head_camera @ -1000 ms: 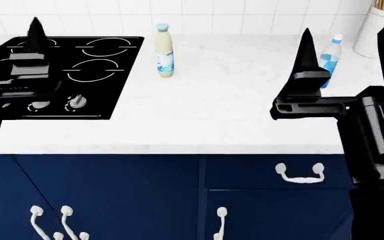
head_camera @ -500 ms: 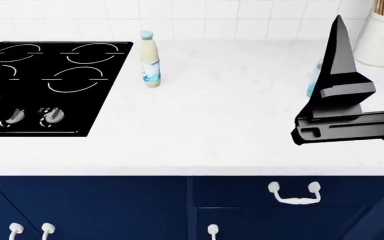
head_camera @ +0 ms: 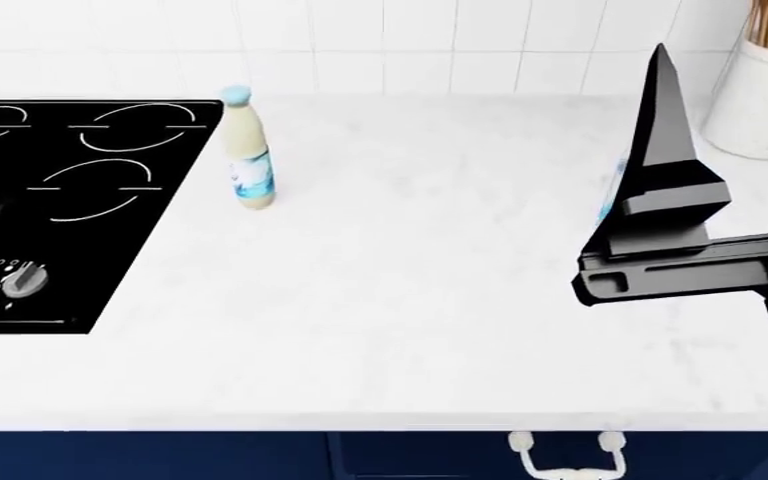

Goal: Move the drinks to the dining counter.

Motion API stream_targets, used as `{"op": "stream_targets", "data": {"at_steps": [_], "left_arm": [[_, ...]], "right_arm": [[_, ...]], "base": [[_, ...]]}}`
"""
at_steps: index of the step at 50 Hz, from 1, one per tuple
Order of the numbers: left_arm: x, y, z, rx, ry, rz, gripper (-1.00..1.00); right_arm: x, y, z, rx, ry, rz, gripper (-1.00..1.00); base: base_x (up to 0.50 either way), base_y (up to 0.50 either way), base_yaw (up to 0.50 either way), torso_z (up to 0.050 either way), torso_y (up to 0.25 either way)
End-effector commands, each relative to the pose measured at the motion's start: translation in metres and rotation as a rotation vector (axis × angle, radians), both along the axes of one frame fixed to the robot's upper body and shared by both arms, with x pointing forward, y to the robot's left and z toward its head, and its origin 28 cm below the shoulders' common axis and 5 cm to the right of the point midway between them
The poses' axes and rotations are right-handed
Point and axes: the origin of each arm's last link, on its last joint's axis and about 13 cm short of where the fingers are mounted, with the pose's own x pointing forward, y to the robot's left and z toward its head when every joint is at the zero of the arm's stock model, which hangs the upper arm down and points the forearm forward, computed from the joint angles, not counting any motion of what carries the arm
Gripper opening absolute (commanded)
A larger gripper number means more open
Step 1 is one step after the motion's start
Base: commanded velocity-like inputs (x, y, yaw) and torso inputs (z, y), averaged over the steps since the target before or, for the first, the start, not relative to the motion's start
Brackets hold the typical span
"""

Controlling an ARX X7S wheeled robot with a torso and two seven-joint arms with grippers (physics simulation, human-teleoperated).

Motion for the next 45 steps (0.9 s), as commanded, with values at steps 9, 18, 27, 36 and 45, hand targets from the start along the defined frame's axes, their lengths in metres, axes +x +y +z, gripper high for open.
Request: {"op": "stream_targets", "data": {"at_steps": [9,18,27,36,45], "left_arm": [[0.001,0.001,-0.004,0.002,0.008,0.005,1.0],[0.001,0.001,-0.005,0.003,0.011,0.003,1.0],[0.012,0.0,-0.012,0.019,0.078,-0.022,1.0],[0.036,0.001,-0.029,0.055,0.274,-0.066,1.0],[0.048,0.0,-0.035,0.074,0.326,-0.078,1.0]], "right_arm": [[0.001,0.0,-0.004,-0.032,0.012,-0.014,1.0],[0.002,0.0,-0.007,-0.013,0.051,-0.024,1.0],[0.017,-0.001,-0.022,0.039,0.285,-0.025,1.0],[0.025,-0.005,-0.028,0.084,0.394,-0.059,1.0],[0.03,-0.007,-0.037,0.084,0.466,-0.074,1.0]], "base": [[0.36,-0.16,0.0,0.0,0.0],[0.32,-0.13,0.0,0.0,0.002],[0.0,0.0,0.0,0.0,0.0],[0.0,0.0,0.0,0.0,0.0],[0.0,0.0,0.0,0.0,0.0]]}}
